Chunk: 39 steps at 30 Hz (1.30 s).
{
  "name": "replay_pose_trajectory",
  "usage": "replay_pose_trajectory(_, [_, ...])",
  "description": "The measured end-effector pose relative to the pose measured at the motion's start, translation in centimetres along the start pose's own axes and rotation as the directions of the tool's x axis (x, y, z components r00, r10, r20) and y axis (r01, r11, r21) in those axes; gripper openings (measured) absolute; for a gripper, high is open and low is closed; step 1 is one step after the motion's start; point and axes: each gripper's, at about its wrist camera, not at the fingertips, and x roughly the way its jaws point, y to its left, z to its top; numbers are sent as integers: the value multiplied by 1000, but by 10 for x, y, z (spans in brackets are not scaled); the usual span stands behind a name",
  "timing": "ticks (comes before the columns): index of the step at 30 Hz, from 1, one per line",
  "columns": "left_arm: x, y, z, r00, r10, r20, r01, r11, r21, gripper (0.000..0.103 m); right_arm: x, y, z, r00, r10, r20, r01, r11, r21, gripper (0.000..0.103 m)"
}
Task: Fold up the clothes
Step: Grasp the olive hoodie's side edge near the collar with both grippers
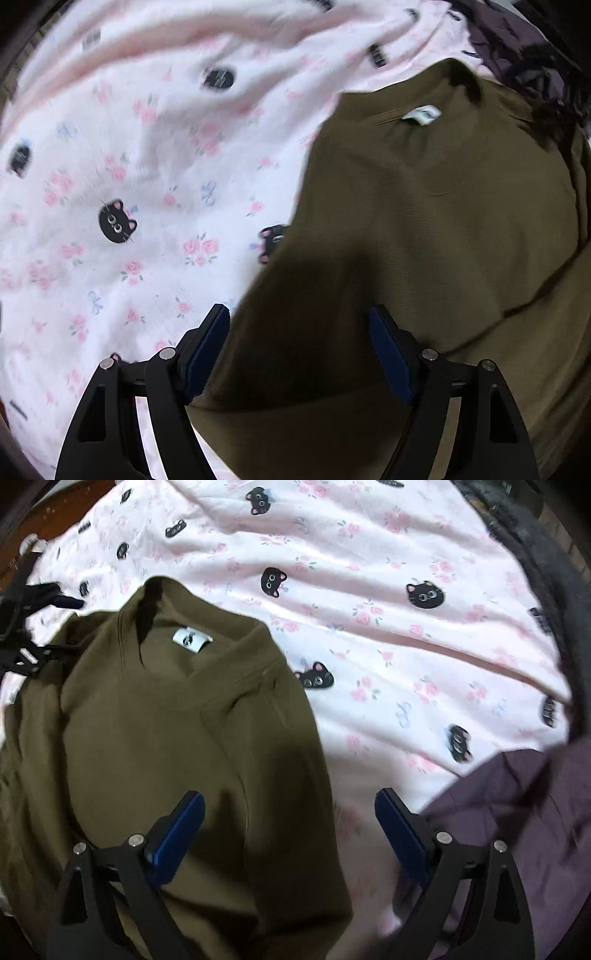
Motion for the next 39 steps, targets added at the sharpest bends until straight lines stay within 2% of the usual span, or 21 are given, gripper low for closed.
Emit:
replay_pose_trajectory(4, [7,25,5,999,-32,-9,32,999,-31,73,25,-17,-4,990,118,-82,-115,993,34,95])
replay_pose_trajectory(6, [10,31,2,998,-47,-36,46,999,-14,73,27,-23,-8,982,171,-81,-167,985,48,96])
replay_pose_trajectory(8, [6,39,-6,994,-101,-45,101,995,-9,73,25,-31,-13,970,230,-79,-225,972,59,96])
replay_pose_trajectory(10, [-2,54,-16,987,-158,-41,156,987,-41,73,19,-43,-19,953,293,-74,-287,954,83,95])
replay_pose_trajectory(13, [-5,86,-36,975,-215,-52,205,967,-153,73,12,-63,-28,920,386,-69,-374,916,144,95])
replay_pose_trajectory(16, [0,98,-50,968,-245,-52,227,946,-230,73,14,-73,-36,898,431,-87,-408,890,203,95])
replay_pose_trajectory(18, [6,99,-60,961,-275,-36,254,924,-287,74,19,-75,-36,895,437,-92,-409,884,227,96])
replay_pose_trajectory(19, [10,95,-62,959,-280,-41,257,921,-294,74,19,-74,-34,891,446,-81,-417,877,239,96])
replay_pose_trajectory(21, [19,80,-64,964,-256,-74,229,938,-259,75,19,-73,-28,884,464,-55,-436,861,262,96])
replay_pose_trajectory(24, [24,63,-56,979,-192,-70,174,963,-205,75,18,-66,-13,921,389,-32,-371,898,236,95])
replay_pose_trajectory(28, [27,38,-35,995,-93,-36,89,991,-96,76,29,-61,9,953,303,-18,-290,927,238,96])
replay_pose_trajectory(30, [37,32,-34,992,-115,-60,108,988,-106,76,39,-51,17,957,288,-27,-276,937,213,97])
replay_pose_trajectory(32, [43,34,-37,986,-155,-64,143,977,-161,76,42,-43,20,944,330,-14,-321,926,197,96])
replay_pose_trajectory(34, [46,40,-41,979,-195,-64,177,960,-216,76,43,-35,21,925,380,-11,-372,910,184,93])
replay_pose_trajectory(37, [46,45,-44,972,-225,-73,198,943,-268,74,47,-29,23,934,350,-67,-338,930,145,76])
replay_pose_trajectory(38, [46,45,-44,971,-227,-78,198,941,-273,72,46,-34,23,932,356,-66,-342,926,158,61])
replay_pose_trajectory(39, [45,44,-44,969,-233,-80,203,940,-274,70,45,-40,23,929,364,-63,-349,921,174,38])
